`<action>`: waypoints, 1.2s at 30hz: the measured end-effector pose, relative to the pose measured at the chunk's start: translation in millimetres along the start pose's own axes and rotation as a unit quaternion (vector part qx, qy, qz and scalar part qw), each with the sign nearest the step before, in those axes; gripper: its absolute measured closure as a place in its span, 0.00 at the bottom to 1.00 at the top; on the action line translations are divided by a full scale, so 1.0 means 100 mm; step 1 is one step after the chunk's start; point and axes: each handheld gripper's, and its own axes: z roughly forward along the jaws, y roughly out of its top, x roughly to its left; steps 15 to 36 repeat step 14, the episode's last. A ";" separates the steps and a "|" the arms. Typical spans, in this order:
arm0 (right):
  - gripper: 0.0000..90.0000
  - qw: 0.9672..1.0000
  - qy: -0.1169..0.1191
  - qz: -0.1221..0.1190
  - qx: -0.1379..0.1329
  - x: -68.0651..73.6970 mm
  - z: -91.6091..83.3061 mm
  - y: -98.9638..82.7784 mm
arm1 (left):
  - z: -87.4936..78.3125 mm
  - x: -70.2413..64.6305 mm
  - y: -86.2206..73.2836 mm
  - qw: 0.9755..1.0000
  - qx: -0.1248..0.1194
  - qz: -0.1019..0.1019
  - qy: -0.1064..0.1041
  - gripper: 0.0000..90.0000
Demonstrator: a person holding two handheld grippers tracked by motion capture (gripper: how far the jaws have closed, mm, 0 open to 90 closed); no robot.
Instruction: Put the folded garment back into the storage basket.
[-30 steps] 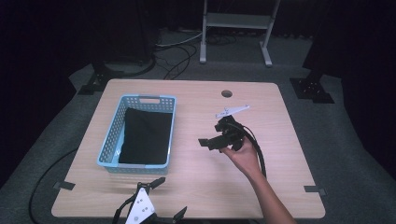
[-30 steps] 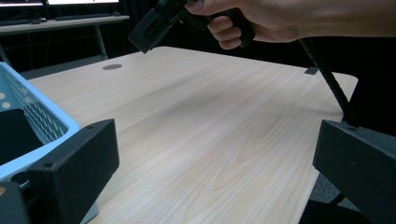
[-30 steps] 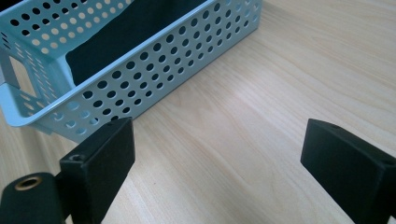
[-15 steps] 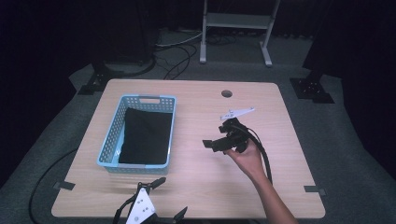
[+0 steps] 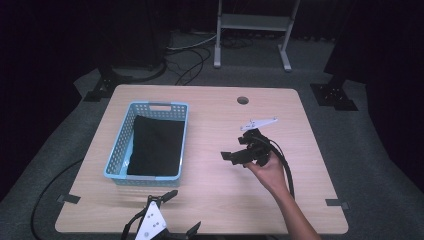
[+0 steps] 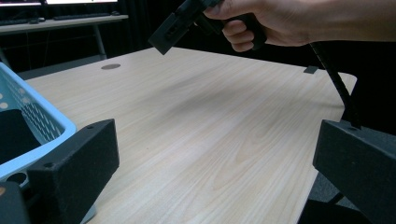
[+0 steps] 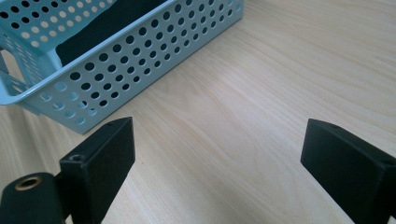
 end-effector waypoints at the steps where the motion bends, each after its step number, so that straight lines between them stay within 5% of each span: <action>1: 0.11 1.000 -0.001 0.000 0.001 0.00 0.00 0.00 | 0.00 0.00 0.00 1.000 0.000 0.000 0.000 0.00; 36: 0.11 1.000 -0.002 -0.007 0.001 0.02 -0.05 -0.04 | 0.00 0.00 0.00 1.000 0.000 0.003 0.001 0.00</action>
